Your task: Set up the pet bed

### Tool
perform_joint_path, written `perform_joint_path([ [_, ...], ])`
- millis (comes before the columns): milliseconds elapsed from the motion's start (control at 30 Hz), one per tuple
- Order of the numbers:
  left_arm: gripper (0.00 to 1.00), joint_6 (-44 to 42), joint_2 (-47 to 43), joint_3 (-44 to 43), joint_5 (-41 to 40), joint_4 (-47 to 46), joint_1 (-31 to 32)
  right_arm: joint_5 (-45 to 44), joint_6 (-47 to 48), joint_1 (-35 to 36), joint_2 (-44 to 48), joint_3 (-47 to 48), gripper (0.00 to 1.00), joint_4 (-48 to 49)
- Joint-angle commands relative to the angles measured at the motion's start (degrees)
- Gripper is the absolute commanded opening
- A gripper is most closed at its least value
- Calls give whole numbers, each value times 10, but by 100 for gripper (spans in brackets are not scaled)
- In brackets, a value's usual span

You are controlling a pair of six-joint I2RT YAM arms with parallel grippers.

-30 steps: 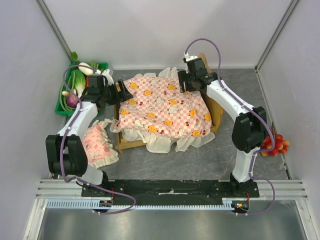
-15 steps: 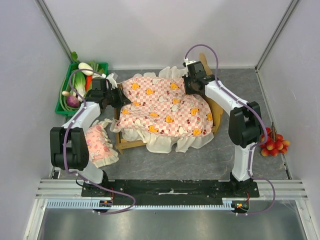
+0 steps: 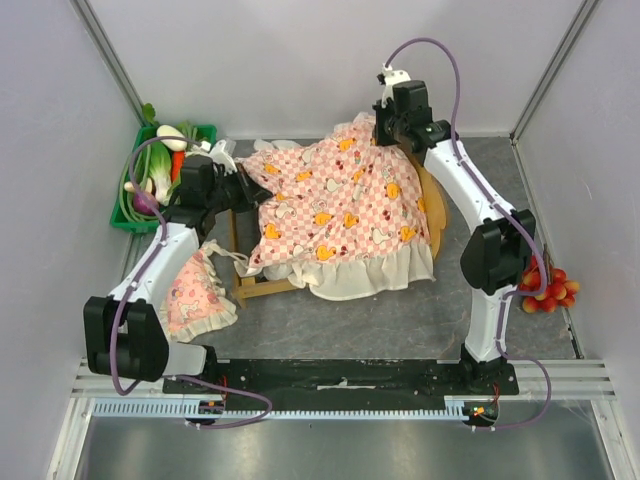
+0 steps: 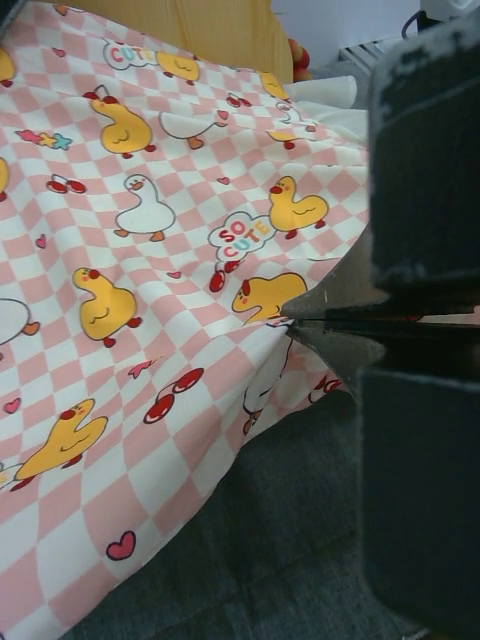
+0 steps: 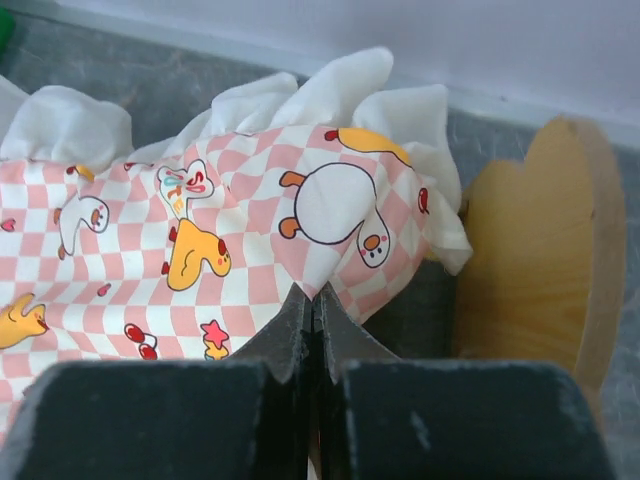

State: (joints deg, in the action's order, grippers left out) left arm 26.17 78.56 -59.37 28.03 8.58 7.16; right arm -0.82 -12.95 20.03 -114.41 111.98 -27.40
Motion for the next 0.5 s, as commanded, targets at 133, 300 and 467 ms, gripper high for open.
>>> perform_joint_path([
  [133,8,20,5,23,-81,-7,13,26,4,-8,-61,25,4,7],
  [300,6,-3,34,-13,-93,16,12,30,11,-17,-65,46,18,-12],
  [467,2,-26,20,-32,-154,48,11,48,25,-17,-47,50,57,-32],
])
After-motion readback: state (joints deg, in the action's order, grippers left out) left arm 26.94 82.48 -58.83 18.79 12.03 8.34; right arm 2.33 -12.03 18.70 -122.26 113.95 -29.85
